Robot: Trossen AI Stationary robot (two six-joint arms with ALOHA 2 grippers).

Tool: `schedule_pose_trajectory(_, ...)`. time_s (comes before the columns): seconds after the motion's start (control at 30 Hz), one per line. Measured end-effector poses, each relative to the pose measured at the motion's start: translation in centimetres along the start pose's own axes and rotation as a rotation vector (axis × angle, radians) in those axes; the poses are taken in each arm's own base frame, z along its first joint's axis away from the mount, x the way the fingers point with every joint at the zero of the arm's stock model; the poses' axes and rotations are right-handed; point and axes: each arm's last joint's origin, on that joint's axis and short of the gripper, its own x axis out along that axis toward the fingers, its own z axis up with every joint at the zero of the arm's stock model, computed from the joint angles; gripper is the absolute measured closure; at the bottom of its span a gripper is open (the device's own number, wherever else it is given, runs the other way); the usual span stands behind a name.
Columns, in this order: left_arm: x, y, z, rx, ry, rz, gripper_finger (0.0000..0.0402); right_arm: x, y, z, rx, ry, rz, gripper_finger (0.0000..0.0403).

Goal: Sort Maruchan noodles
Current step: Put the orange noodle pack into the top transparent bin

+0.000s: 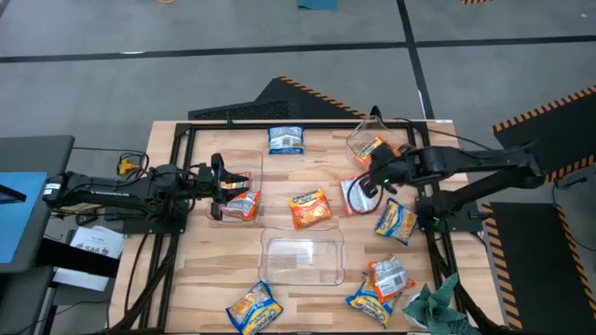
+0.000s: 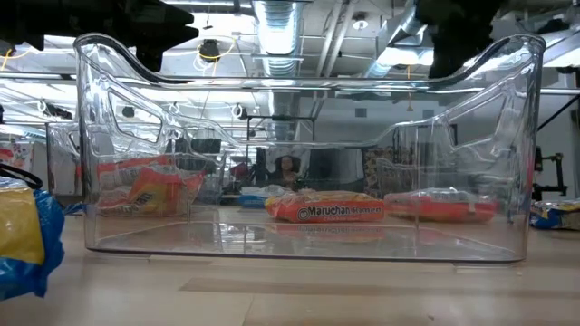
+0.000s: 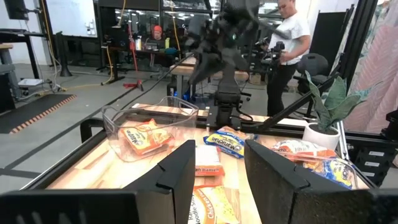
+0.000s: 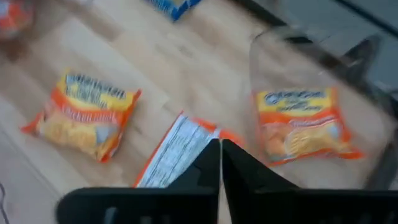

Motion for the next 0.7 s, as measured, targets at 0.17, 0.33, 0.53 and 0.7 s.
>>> schedule_pose_trajectory(0.17,0.0,0.0,0.0,0.001,0.002,0.001,0.0276,3.4,1.2,-2.0,-0.052,0.173,0.026,0.0278)
schedule_pose_trajectory(0.33,0.0,0.0,0.0,0.002,0.002,0.001,0.0276,6.0,3.2,-3.3,-0.086,0.257,0.076,0.0191)
schedule_pose_trajectory(0.53,0.0,0.0,0.0,0.003,0.003,0.006,0.0276,9.3,4.5,-3.9,-0.111,0.324,-0.004,0.0141)
schedule_pose_trajectory(0.7,0.0,0.0,0.0,0.003,0.003,0.006,0.0276,12.3,4.6,-4.3,-0.115,0.397,-0.1,0.0139)
